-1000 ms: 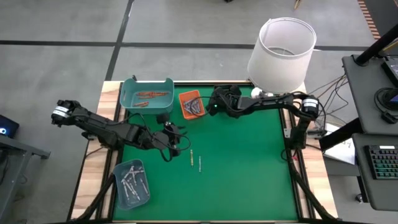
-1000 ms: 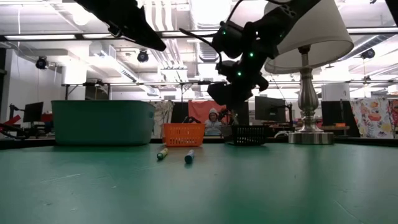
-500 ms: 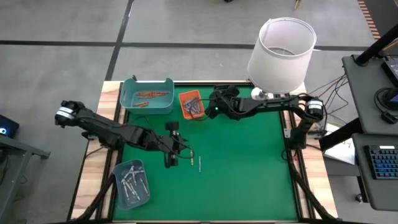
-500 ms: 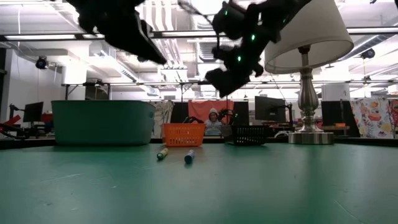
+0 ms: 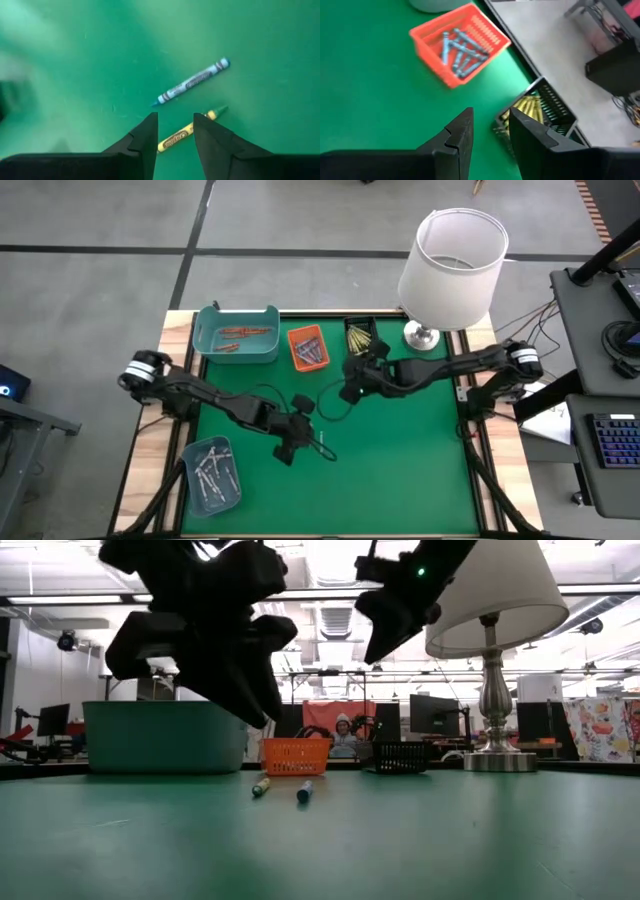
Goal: Sort crayons
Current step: Put the green crayon into the black bin
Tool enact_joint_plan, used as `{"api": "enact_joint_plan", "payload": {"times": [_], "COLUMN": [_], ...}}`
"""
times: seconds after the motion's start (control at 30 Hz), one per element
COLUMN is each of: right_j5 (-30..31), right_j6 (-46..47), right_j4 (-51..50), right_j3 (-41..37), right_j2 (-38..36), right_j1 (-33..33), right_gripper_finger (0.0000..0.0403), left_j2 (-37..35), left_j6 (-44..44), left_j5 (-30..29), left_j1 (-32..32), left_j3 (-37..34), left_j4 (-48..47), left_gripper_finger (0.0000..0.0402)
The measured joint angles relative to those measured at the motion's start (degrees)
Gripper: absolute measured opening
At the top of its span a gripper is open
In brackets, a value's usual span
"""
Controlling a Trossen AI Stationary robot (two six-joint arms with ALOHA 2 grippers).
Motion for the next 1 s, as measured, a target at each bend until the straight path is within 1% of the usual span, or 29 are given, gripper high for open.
{"api": "enact_joint_plan", "payload": {"times": [0.1,0.2,0.33,0.37,0.47,0.6,0.77,0.87,1.0], "right_j5": [-0.07,-0.28,-0.28,-0.28,-0.28,-0.29,-0.30,-0.30,-0.35], "right_j6": [0.87,2.04,4.54,5.23,6.81,8.30,8.69,8.69,8.69], "right_j4": [-0.72,-1.87,-4.58,-5.42,-7.18,-8.48,-9.07,-9.04,-9.03], "right_j3": [0.00,0.00,0.00,0.00,-0.02,-0.02,-0.04,-0.04,-0.04], "right_j2": [-0.09,-0.13,-0.20,-0.20,-0.26,-0.27,-0.29,-0.29,-0.29], "right_j1": [2.69,4.73,6.63,6.95,7.64,7.97,7.97,7.97,7.97], "right_gripper_finger": [0.0114,0.0112,0.0114,0.0114,0.0113,0.0112,0.0113,0.0112,0.0112], "left_j2": [1.76,2.70,3.28,3.56,4.91,7.65,9.92,10.57,10.82], "left_j6": [2.89,5.83,8.79,9.50,11.38,12.95,14.11,14.45,14.84], "left_j5": [0.00,0.64,6.35,7.29,7.73,11.65,13.92,16.24,16.97], "left_j1": [0.82,2.14,4.53,5.02,6.18,7.29,8.52,9.33,10.01], "left_j3": [2.66,3.82,3.82,3.82,3.73,3.73,3.73,3.76,3.82], "left_j4": [-3.93,-6.72,-7.35,-7.38,-7.28,-5.44,-4.37,-4.25,-4.48], "left_gripper_finger": [0.0126,0.0148,0.0159,0.0159,0.0156,0.0150,0.0142,0.0133,0.0113]}}
